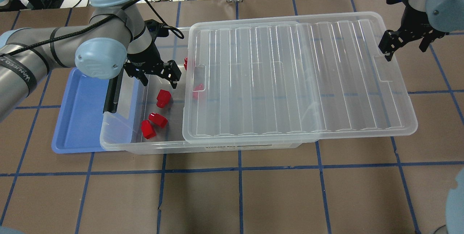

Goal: Place red block in blue tray from box

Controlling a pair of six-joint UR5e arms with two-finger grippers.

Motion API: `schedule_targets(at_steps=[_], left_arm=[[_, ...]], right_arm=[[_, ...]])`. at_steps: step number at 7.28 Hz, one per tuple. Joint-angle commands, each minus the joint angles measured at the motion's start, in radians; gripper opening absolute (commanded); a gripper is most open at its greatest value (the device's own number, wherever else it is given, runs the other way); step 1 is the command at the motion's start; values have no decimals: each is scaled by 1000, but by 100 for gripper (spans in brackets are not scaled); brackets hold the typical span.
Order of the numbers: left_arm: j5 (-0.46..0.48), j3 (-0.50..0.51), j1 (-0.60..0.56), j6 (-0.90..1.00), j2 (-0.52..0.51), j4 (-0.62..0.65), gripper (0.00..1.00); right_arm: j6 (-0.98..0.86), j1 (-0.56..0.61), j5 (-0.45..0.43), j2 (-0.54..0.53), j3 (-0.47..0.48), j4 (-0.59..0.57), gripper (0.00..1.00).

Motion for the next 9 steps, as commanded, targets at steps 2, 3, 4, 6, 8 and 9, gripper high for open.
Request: schedule_targets(at_steps=[2, 3, 4, 6, 8, 9], left_arm=[[2, -101, 7, 18, -22, 160, 100], [-3, -115, 23, 30, -31, 205, 100], [-4, -123, 25, 19, -34, 207, 100], [-4, -126, 27, 15, -84, 224, 100], [-4, -124, 25, 12, -98, 227, 100], [-3, -126, 25, 13, -106, 249, 100]], right_arm=[[-21, -9, -23, -2, -2, -40, 100], [-31, -12, -74, -3, -3, -38, 100], [-30, -12, -64, -6, -3, -38, 100], [-21, -11, -59, -16, -3, -32, 100], [-19, -8, -56, -22, -5, -27, 100], [-19, -8, -56, -31, -5, -26, 100]])
